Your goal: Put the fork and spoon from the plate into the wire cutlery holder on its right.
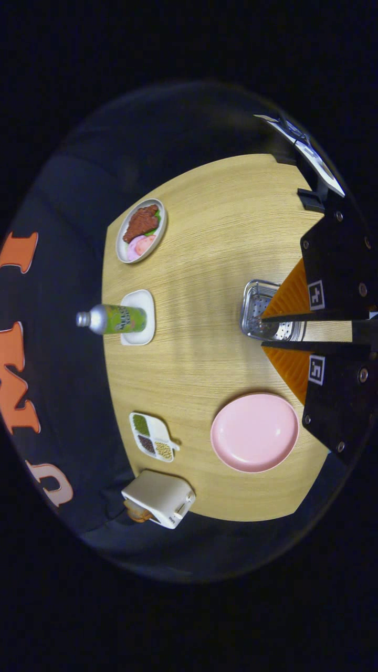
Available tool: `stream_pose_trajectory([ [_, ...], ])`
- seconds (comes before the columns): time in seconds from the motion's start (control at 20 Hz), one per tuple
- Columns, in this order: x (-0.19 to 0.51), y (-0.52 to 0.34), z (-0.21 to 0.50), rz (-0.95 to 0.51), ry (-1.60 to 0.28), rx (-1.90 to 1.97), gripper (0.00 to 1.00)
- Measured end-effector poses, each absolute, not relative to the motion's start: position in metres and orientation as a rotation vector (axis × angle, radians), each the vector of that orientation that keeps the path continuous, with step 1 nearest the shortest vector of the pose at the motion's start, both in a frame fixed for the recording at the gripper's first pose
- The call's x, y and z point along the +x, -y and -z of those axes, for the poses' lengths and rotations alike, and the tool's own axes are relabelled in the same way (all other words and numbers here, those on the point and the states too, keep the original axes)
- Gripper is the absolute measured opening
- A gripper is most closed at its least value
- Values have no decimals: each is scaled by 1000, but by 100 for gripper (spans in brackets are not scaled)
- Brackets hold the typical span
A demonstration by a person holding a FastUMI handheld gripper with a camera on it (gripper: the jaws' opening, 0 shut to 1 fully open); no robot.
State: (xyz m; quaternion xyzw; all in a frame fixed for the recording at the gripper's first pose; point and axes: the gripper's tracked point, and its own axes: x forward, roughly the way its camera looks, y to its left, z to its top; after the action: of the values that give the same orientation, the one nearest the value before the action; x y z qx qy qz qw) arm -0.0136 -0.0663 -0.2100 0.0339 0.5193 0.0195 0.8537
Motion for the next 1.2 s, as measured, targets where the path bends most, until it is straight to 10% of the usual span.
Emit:
stream_pose_trajectory([
  [0.7,41,13,65,-102,-381,175,86],
  [1.2,43,-11,48,-148,-245,126,93],
])
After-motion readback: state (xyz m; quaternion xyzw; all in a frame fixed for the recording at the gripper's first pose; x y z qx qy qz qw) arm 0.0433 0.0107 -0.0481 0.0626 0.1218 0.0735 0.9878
